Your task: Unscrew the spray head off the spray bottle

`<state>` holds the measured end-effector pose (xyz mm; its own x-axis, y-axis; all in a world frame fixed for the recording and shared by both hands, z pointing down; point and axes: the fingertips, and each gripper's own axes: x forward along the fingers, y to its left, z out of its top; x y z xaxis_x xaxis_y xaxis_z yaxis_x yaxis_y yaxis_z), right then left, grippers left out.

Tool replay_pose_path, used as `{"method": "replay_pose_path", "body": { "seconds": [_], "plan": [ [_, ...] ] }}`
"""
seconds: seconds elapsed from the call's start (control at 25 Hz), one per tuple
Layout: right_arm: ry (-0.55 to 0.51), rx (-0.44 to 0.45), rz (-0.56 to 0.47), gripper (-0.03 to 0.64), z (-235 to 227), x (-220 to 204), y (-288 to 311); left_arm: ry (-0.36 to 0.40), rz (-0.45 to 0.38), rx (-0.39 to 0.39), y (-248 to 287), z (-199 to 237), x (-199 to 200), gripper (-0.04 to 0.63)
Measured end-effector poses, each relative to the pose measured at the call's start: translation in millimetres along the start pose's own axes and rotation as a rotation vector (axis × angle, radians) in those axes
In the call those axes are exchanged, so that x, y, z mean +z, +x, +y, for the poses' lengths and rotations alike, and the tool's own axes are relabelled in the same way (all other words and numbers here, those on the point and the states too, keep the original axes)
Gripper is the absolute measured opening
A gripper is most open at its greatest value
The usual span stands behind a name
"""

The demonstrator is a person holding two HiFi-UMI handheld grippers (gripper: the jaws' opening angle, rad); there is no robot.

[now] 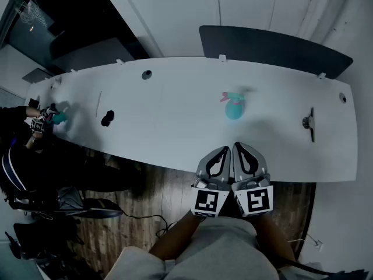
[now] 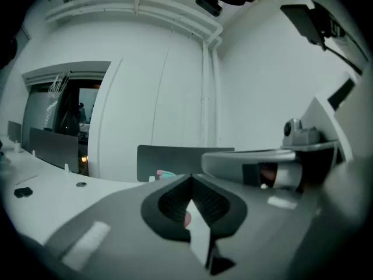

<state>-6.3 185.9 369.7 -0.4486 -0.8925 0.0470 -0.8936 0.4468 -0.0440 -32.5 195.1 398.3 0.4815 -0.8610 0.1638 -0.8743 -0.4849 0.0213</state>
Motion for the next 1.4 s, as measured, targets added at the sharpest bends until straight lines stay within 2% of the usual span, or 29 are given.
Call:
{"method": "replay_pose_path", "body": {
  "seconds": [0.2, 0.44, 0.56, 0.68, 0.84, 0.92, 1.04, 1.16, 1.2, 1.24, 1.28, 1.36, 1.4],
  "plan": [
    [0.002, 0.041, 0.023, 0.000, -36, -10, 35, 0.014, 0.028, 0.015, 52, 5, -2, 0.002],
    [0.014, 0.067, 0.070, 0.000, -48, -26, 63, 0.007, 0.074, 0.021, 80, 20, -15, 0.002],
    [-0.002, 0.060, 0.075, 0.000, -50, -32, 79, -0.014, 0.095, -0.006, 92, 30, -24, 0.002],
    [-0.034, 0.047, 0.109, 0.000, -55, -36, 88, -0.019, 0.130, -0.065, 106, 37, -33, 0.002],
    [-0.053, -0.013, 0.170, 0.000, -74, -40, 99, -0.020, 0.178, -0.105, 132, 51, -53, 0.002],
    [-0.063, -0.038, 0.186, 0.000, -82, -42, 104, -0.002, 0.216, -0.121, 144, 57, -69, 0.002],
    [-0.064, -0.066, 0.207, 0.000, -92, -49, 105, 0.016, 0.322, -0.125, 153, 62, -105, 0.002],
    [-0.048, -0.055, 0.228, 0.000, -101, -55, 105, 0.037, 0.395, -0.118, 153, 64, -131, 0.003],
    [-0.048, -0.044, 0.233, 0.000, -104, -58, 107, 0.037, 0.415, -0.130, 157, 63, -136, 0.056],
    [-0.050, -0.032, 0.234, 0.000, -107, -59, 109, 0.027, 0.438, -0.150, 161, 61, -139, 0.221],
    [-0.053, -0.023, 0.233, 0.000, -109, -59, 110, 0.013, 0.456, -0.168, 164, 59, -142, 0.315],
    [-0.057, -0.017, 0.239, 0.000, -114, -60, 110, 0.008, 0.470, -0.180, 171, 58, -144, 0.337],
    [-0.056, -0.020, 0.242, 0.000, -117, -60, 111, 0.023, 0.469, -0.181, 176, 59, -145, 0.372]
  ]
}}
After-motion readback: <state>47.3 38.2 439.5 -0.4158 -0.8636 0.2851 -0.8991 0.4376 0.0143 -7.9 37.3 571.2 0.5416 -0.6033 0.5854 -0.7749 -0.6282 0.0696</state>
